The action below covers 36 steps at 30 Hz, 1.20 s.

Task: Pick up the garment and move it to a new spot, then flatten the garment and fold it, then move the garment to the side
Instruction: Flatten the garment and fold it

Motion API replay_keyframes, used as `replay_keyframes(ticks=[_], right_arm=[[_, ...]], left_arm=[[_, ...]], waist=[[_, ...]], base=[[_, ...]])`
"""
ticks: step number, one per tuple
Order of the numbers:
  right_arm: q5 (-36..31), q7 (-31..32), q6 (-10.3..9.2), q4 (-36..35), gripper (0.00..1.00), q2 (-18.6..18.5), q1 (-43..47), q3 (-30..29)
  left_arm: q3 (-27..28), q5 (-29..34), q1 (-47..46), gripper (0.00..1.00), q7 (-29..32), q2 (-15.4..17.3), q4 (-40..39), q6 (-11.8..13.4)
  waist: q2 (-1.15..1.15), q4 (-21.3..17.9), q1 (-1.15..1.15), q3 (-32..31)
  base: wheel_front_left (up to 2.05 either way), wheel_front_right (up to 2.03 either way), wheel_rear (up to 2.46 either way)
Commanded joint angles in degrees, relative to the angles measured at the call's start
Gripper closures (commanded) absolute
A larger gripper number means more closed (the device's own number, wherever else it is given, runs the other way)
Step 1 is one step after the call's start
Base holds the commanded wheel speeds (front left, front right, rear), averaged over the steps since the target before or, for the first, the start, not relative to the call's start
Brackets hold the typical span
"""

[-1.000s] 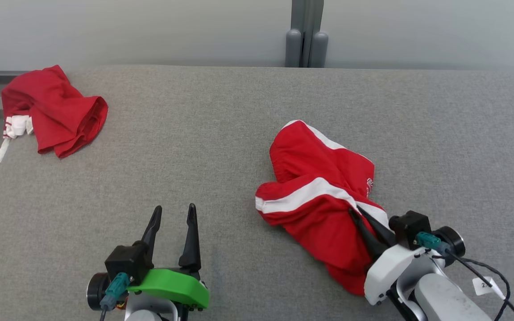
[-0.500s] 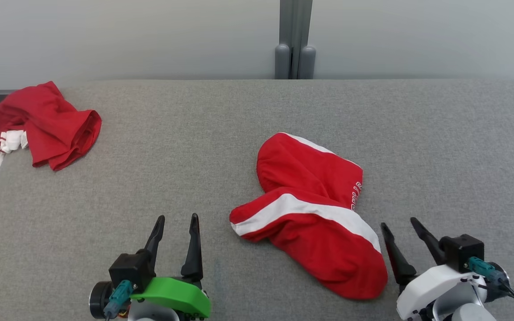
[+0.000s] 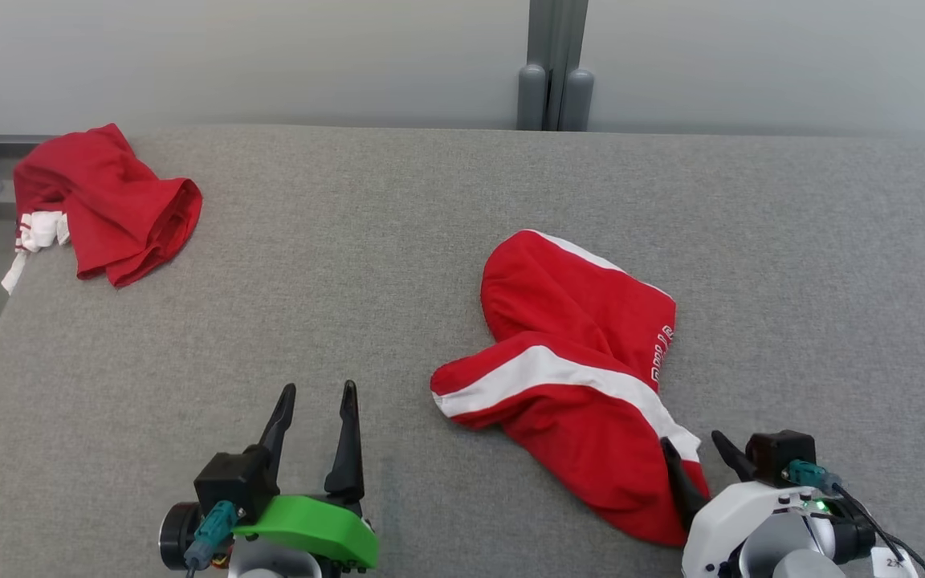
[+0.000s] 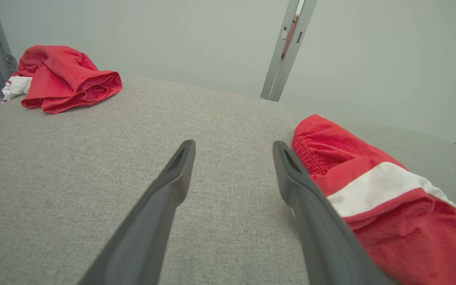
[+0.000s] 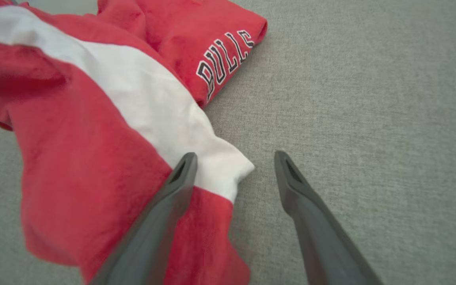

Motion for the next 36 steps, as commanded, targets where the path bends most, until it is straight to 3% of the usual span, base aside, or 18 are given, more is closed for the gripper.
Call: replay_keyframes(ticks=[1,3,4,5,7,8,14,22,32,34,35,36], right_arm=[[-0.60,0.28,0.00,1.44,0.00,0.42,-1.21,0.27],[-1.12,0.53,0.00,3.63,0.00,0.61,-2.28,0.73],[-1.28,0.43,0.00,4.74,0.16,0.67,-2.92,0.92],[-1.50,0.38,0.00,5.54,0.52,0.70,-3.30,1.10],[-1.70,-0.12,0.00,7.04,0.77,0.88,-4.04,1.27],[-1.81,-0.60,0.00,7.55,1.00,0.92,-4.44,0.98],[-3.71,-3.46,0.00,7.71,1.00,0.91,-6.57,-2.68],[-8.41,-3.96,0.00,5.41,1.00,-1.88,-8.63,-10.85],[-12.35,-5.26,-0.01,9.92,1.00,-3.84,-10.60,-13.87],[-13.41,-6.36,-0.01,11.03,0.59,-3.83,-10.99,-14.31],[-13.75,-6.88,-0.01,11.40,0.00,-3.75,-11.23,-14.55],[-14.07,-7.50,-0.01,11.79,0.00,-3.59,-11.39,-14.73]], left_arm=[[0.44,0.12,-0.68,0.00,-0.05,0.15,-0.05,0.14],[0.55,0.09,-0.80,0.00,-0.05,0.15,-0.01,0.02],[0.58,0.07,-0.90,0.00,-0.05,0.15,-0.03,-0.01],[0.61,0.04,-0.95,0.00,-0.05,0.15,-0.06,0.02],[0.66,0.00,-0.98,0.00,-0.05,0.15,-0.16,0.18],[0.70,0.00,-0.95,0.00,-0.05,0.15,-0.21,0.26],[1.07,0.07,-0.53,0.00,-0.05,0.15,-0.45,0.41],[0.62,-0.28,-0.76,0.00,-0.05,0.15,-0.50,0.20],[-0.25,-0.58,-1.74,0.00,-0.05,0.16,-0.35,0.30],[-0.40,-0.56,-1.92,0.00,-0.05,0.15,-0.28,0.20],[-0.45,-0.54,-1.97,0.00,-0.05,0.15,-0.23,0.15],[-0.52,-0.51,-2.01,0.00,-0.05,0.15,-0.16,0.10]], waist=[[0.00,0.42,0.00,0.27],[0.00,0.71,0.00,0.42],[0.00,0.85,0.00,0.47],[0.00,0.93,0.00,0.49],[0.00,1.02,0.00,0.53],[0.00,0.98,0.00,0.53],[0.00,0.15,0.00,0.40],[0.00,-1.29,0.00,0.86],[0.00,-2.03,0.00,1.98],[0.00,-2.12,0.00,2.04],[0.00,-2.16,0.00,2.04],[0.00,-2.23,0.00,2.02]], base=[[0.00,0.00,0.00],[0.00,0.00,0.00],[0.00,0.00,0.00],[0.00,0.00,0.00],[0.00,0.00,0.00],[0.00,0.00,0.00],[0.00,0.00,0.00],[0.00,0.00,0.00],[0.00,0.00,0.00],[0.00,0.00,0.00],[0.00,0.00,0.00],[0.00,0.00,0.00]])
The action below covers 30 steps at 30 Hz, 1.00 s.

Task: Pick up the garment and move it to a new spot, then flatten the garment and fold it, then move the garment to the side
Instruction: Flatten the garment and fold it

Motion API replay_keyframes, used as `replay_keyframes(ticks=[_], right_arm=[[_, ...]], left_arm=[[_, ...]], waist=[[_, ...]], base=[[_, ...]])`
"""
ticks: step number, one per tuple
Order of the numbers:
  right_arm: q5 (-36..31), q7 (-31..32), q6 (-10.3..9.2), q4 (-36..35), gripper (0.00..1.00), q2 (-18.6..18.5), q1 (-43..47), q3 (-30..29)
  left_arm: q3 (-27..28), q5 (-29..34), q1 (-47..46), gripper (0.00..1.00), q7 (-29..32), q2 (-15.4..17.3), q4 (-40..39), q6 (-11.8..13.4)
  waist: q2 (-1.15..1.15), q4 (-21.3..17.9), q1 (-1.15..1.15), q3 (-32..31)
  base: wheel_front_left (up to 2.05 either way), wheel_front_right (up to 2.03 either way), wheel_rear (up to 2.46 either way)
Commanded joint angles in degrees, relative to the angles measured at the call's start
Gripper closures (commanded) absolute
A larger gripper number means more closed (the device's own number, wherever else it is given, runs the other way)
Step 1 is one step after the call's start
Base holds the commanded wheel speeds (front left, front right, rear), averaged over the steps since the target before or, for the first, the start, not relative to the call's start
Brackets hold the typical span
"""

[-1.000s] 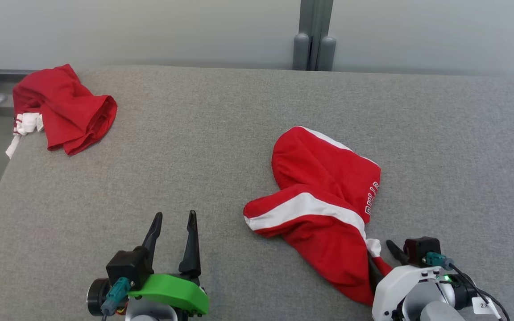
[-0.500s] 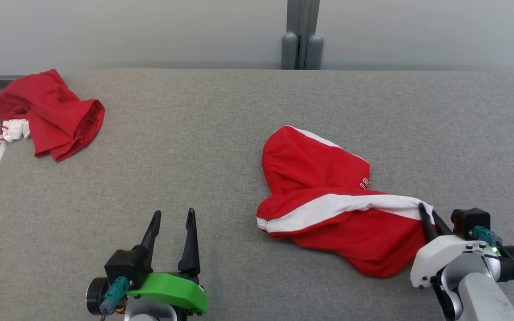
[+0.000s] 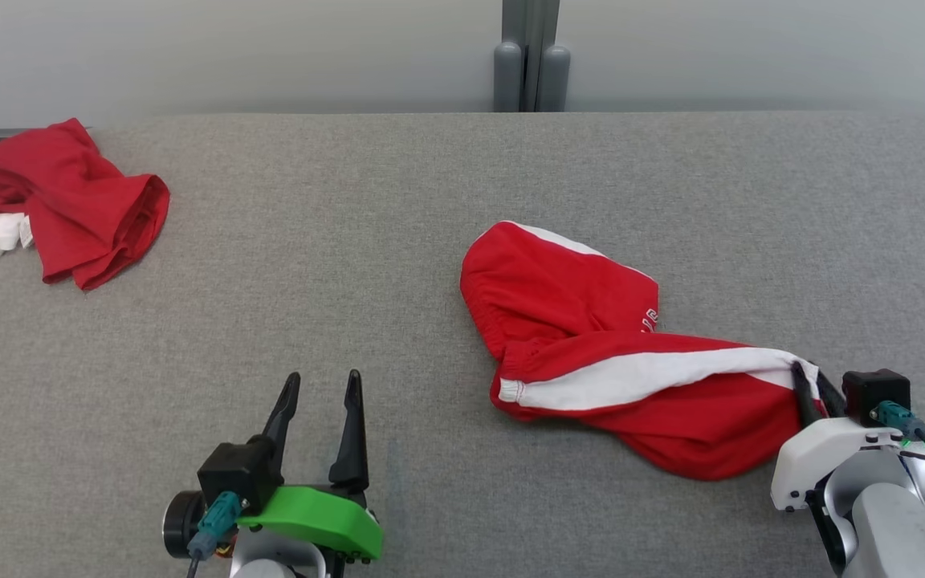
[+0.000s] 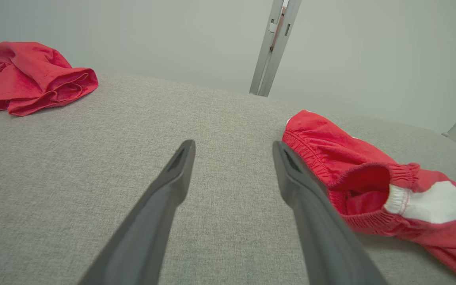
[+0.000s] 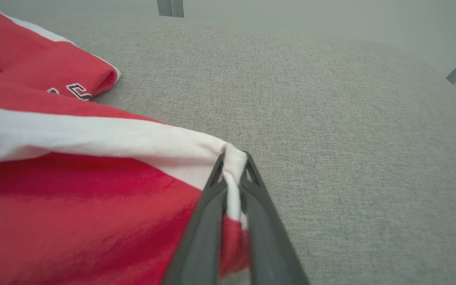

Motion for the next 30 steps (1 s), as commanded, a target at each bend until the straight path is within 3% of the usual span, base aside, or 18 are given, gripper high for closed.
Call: replay_keyframes(ticks=[1,12,30], right_arm=[[-0.64,-0.97,-0.02,0.17,0.00,0.12,-0.77,-0.47],[-2.30,-3.33,-0.01,-6.22,0.00,1.75,1.72,-3.69],[6.54,-3.53,-0.01,-23.70,0.00,4.57,11.79,4.41]], left_arm=[[-0.03,-0.38,-0.94,0.00,-0.05,0.15,0.21,-0.07],[-0.79,-0.56,-0.95,0.00,-0.05,0.15,-0.02,-0.08],[-0.38,-0.89,1.72,0.00,-0.05,0.16,-0.57,0.24]], waist=[[0.00,-0.12,0.00,-0.09],[0.00,-1.27,0.00,-2.01],[0.00,-2.38,0.00,-6.30]], base=[[0.00,0.00,0.00],[0.00,0.00,0.00],[0.00,0.00,0.00]])
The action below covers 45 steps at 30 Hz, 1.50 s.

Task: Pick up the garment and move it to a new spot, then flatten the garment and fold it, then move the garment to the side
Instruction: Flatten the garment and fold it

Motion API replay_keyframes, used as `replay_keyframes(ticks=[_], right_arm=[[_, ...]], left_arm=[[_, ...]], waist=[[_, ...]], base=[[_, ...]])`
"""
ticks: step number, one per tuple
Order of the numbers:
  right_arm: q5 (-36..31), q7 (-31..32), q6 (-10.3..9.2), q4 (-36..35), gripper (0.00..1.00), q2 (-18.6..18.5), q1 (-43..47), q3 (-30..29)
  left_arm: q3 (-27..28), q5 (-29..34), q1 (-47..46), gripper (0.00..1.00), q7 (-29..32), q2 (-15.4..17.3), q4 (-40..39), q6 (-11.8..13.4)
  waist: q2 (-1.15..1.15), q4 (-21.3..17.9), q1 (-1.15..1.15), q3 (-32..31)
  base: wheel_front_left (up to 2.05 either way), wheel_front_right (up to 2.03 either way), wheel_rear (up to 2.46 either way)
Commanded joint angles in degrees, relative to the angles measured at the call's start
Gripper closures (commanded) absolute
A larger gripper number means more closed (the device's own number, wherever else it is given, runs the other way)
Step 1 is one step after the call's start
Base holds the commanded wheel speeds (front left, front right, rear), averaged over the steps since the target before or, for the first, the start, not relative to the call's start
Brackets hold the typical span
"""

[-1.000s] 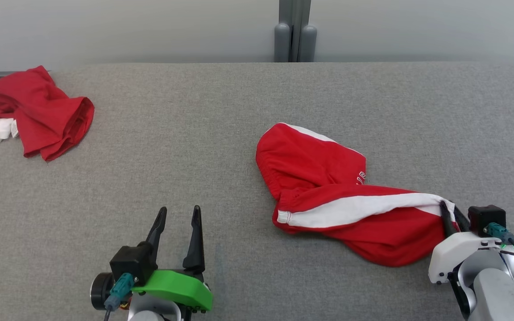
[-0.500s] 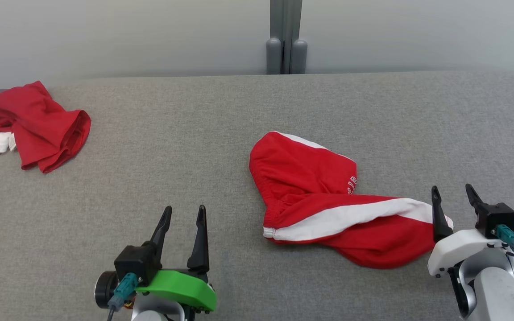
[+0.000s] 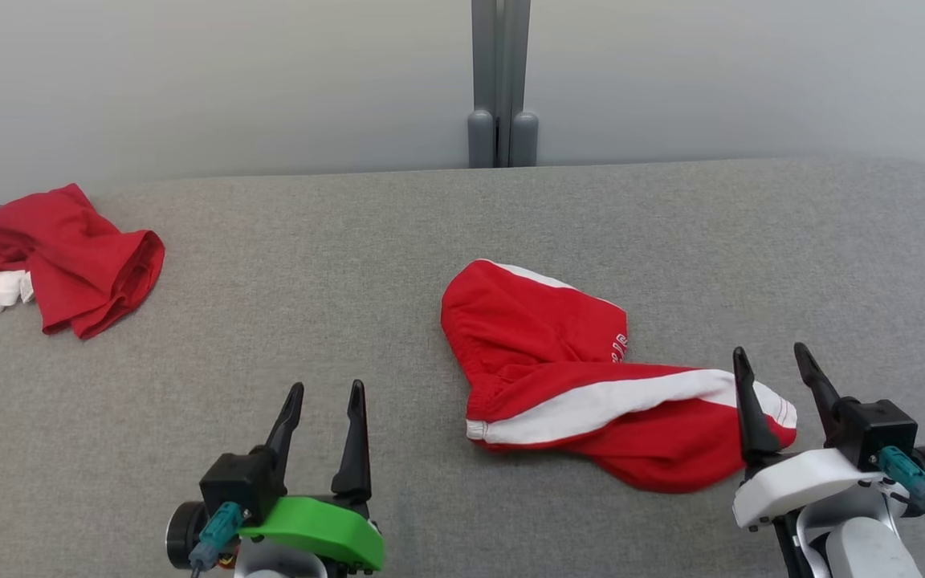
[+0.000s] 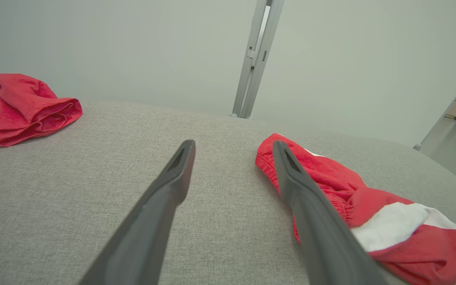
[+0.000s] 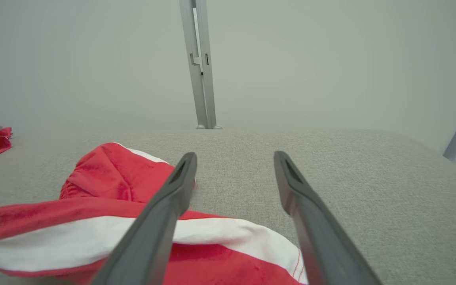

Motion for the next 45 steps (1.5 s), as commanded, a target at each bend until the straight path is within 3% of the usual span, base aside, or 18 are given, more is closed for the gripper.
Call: replay_keyframes(ticks=[1,21,34,45], right_arm=[[0.84,-0.17,-0.01,-0.89,0.00,-0.05,1.00,0.39],[4.58,-0.19,0.00,-3.00,0.00,-0.04,3.40,2.02],[4.22,-0.18,0.00,-2.12,0.00,-0.04,3.17,2.59],[3.41,-0.19,0.00,-2.06,0.00,-0.04,2.03,2.60]], left_arm=[[0.31,-0.20,0.74,0.00,-0.05,0.17,0.05,0.32],[0.82,0.96,1.56,0.00,-0.05,0.17,0.80,-0.51],[-10.33,-1.27,-3.28,0.00,0.33,0.21,10.65,-5.07],[-14.64,-6.12,-8.88,0.00,-0.02,0.21,17.35,-4.57]], waist=[[0.00,0.17,0.00,-0.14],[0.00,1.01,0.00,-0.28],[0.00,-1.97,0.00,1.04],[0.00,-6.84,0.00,3.23]], base=[[0.00,0.00,0.00],[0.00,0.00,0.00],[0.00,0.00,0.00],[0.00,0.00,0.00]])
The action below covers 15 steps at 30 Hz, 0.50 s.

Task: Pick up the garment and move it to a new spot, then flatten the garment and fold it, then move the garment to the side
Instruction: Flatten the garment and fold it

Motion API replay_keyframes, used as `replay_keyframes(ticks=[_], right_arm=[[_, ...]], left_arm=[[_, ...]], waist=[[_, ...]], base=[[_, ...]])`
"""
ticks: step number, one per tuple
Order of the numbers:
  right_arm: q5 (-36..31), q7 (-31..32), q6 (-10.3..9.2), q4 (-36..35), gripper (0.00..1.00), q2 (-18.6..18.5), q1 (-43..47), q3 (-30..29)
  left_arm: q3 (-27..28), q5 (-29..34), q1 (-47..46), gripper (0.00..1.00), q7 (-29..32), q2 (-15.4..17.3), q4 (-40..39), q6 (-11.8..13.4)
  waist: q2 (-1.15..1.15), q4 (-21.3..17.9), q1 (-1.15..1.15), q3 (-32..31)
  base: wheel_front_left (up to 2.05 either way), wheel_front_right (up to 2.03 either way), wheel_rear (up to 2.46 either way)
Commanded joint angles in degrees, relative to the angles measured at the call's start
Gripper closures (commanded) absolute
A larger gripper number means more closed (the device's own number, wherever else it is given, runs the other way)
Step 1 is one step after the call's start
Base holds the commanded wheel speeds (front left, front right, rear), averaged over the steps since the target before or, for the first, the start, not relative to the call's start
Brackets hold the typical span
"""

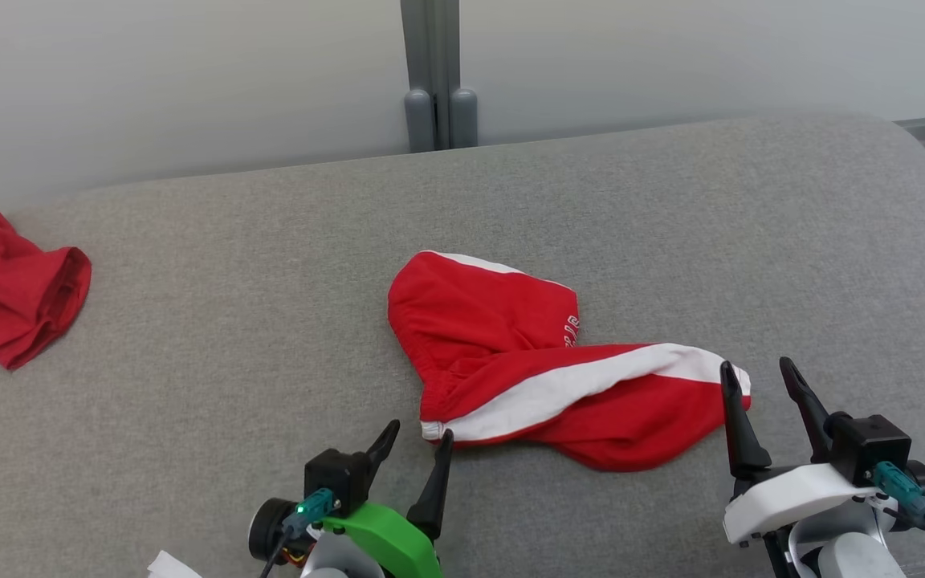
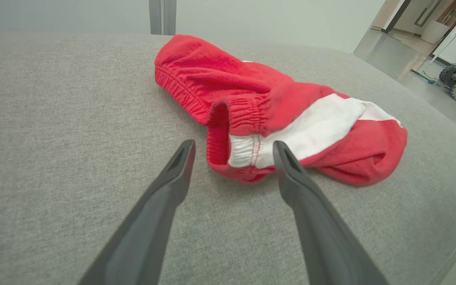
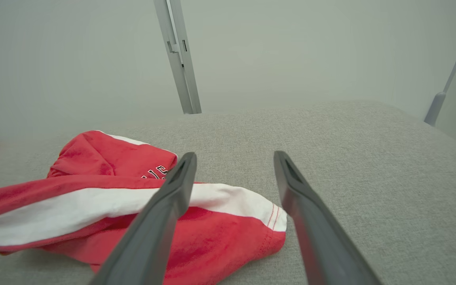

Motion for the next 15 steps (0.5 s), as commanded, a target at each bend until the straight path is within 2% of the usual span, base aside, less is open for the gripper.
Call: replay_keyframes(ticks=[1,6,7,8,9,11,15], right_arm=[[-0.08,-0.18,0.00,-0.19,0.00,-0.09,-0.51,-0.04],[-0.37,-0.18,0.00,-0.19,0.00,-0.09,-0.79,-0.20],[-0.38,-0.19,0.00,-0.22,0.00,-0.09,-0.82,-0.25],[-0.36,-0.18,0.00,-0.22,0.00,-0.09,-0.86,-0.35],[-0.40,-0.18,0.00,-0.19,0.00,-0.09,-0.86,-0.46],[-0.55,-0.18,0.00,-0.06,0.00,-0.09,-0.72,-0.75],[-1.36,0.26,0.00,2.02,0.00,-0.14,-0.61,-4.49]], left_arm=[[-0.13,-0.53,-1.20,0.00,-0.39,0.25,0.58,0.18],[-0.55,-1.71,-2.58,0.00,-0.41,0.27,2.40,-0.06],[-0.60,-1.82,-2.73,0.18,-0.40,0.27,2.44,-0.13],[-0.64,-1.97,-2.94,0.50,-0.41,0.27,2.27,-0.14],[-0.65,-2.06,-3.03,0.65,-0.42,0.27,2.11,-0.13],[-0.60,-2.09,-3.08,1.00,-0.42,0.27,1.40,-0.20],[-0.40,-1.58,-2.63,1.00,-0.43,0.27,0.08,0.06]], waist=[[0.00,-1.44,0.00,1.03],[0.00,-2.54,0.00,1.67],[0.00,-2.64,0.00,1.74],[0.00,-2.74,0.00,1.81],[0.00,-2.78,0.00,1.83],[0.00,-2.76,0.00,1.83],[0.00,-2.31,0.00,1.69]], base=[[0.00,0.00,0.00],[0.00,0.00,0.00],[0.00,0.00,0.00],[0.00,0.00,0.00],[0.00,0.00,0.00],[0.00,0.00,0.00],[0.00,0.00,0.00]])
